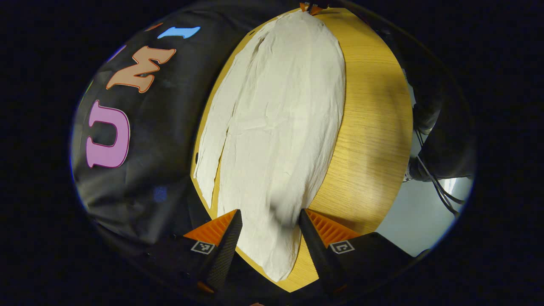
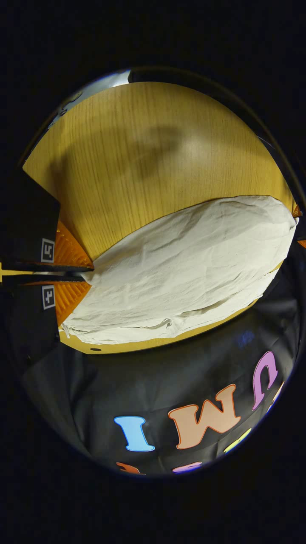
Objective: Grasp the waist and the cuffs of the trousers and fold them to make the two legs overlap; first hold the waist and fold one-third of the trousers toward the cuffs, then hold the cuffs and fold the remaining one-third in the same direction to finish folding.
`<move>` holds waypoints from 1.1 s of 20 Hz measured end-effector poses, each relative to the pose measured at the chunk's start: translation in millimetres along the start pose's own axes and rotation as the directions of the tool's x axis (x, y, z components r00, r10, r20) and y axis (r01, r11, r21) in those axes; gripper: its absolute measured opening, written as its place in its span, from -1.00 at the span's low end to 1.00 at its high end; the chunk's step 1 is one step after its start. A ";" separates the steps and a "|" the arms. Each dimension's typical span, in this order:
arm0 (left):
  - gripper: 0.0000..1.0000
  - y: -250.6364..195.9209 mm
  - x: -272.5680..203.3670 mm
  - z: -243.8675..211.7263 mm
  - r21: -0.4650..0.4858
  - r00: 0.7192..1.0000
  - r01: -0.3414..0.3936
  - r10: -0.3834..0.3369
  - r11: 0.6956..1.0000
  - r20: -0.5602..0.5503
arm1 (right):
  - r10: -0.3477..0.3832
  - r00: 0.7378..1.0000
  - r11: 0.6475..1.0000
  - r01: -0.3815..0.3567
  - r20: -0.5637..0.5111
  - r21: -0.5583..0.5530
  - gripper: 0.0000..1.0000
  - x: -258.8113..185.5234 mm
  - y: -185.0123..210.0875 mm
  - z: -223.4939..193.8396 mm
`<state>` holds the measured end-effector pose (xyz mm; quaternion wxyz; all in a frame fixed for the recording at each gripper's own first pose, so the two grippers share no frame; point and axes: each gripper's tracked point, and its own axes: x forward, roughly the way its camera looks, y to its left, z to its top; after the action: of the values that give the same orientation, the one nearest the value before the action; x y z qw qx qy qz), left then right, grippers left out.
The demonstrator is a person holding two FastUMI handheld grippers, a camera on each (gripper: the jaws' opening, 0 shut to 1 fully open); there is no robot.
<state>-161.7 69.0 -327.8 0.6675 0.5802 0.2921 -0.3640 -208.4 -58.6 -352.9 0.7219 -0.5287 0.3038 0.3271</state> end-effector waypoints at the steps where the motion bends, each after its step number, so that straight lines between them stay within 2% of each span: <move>1: 0.57 0.4 3.9 -0.9 -0.008 1.000 0.008 -0.008 1.000 -0.009 | -0.002 1.000 1.000 0.002 0.000 0.001 -0.90 0.1 0.1 -0.1; 2: 0.50 0.1 7.7 -1.0 -0.017 1.000 0.018 -0.018 1.000 -0.018 | -0.003 1.000 1.000 0.003 0.000 0.002 -0.90 0.3 -0.1 0.4; 3: 0.31 -3.5 9.8 -3.2 -0.028 0.999 0.035 -0.036 0.999 -0.030 | -0.004 1.000 1.000 0.004 -0.001 0.001 -0.96 0.3 -0.1 0.3; 4: 0.18 -7.0 11.6 -3.6 -0.031 0.998 0.053 -0.054 0.998 -0.044 | -0.004 1.000 1.000 0.004 -0.001 0.001 -0.90 0.3 -0.3 0.6; 6: -0.43 -13.0 9.5 -4.7 -0.029 0.995 0.069 -0.071 0.997 -0.073 | -0.005 1.000 1.000 0.005 0.000 0.001 -0.90 0.2 -0.3 -0.3; 7: -0.50 -15.8 8.8 -5.9 -0.038 0.993 0.081 -0.084 0.996 -0.084 | -0.004 1.000 1.000 0.004 -0.001 0.002 -0.89 0.0 -0.8 -0.2; 8: -0.73 -18.4 7.6 -5.3 -0.052 0.991 0.088 -0.093 0.995 -0.093 | -0.004 1.000 1.000 0.004 -0.002 0.003 -0.90 1.1 -0.4 0.0; 10: -1.00 -16.0 10.9 -7.4 -0.053 0.991 0.084 -0.089 0.995 -0.101 | -0.006 1.000 1.000 0.006 -0.005 0.007 -0.90 2.1 -1.4 -0.2; 13: -1.00 -14.4 13.9 -8.8 -0.061 0.991 0.068 -0.075 0.996 -0.115 | -0.015 1.000 1.000 0.015 -0.011 0.011 -0.90 3.7 -3.7 -0.4; 15: -1.00 -14.5 12.4 -8.2 -0.117 0.989 0.079 -0.093 0.990 -0.115 | -0.027 0.999 0.999 0.027 -0.022 0.031 -0.90 5.0 -6.9 -1.9; 18: -1.00 -8.9 10.6 -3.9 -0.204 0.989 0.084 -0.107 0.975 -0.106 | -0.120 0.992 0.989 0.122 -0.029 0.081 -0.89 1.2 -31.8 0.5; 20: -1.00 1.2 9.9 -0.3 -0.205 0.991 0.062 -0.085 0.977 -0.107 | -0.176 0.984 0.980 0.178 -0.029 0.090 -0.96 -2.0 -49.6 4.1; 21: -1.00 8.9 11.8 1.4 -0.203 0.992 0.044 -0.067 0.978 -0.109 | -0.194 0.981 0.976 0.196 -0.022 0.092 -0.84 -4.3 -59.1 7.3; 22: -1.00 21.4 14.2 2.0 -0.219 0.992 0.012 -0.038 0.976 -0.117 | -0.207 0.978 0.974 0.207 -0.013 0.093 -0.90 -6.1 -68.2 9.8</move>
<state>-136.1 66.3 -327.0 0.7036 0.5207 0.3771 -0.3026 -157.1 -65.6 -307.1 0.7756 -0.5236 0.2631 0.2347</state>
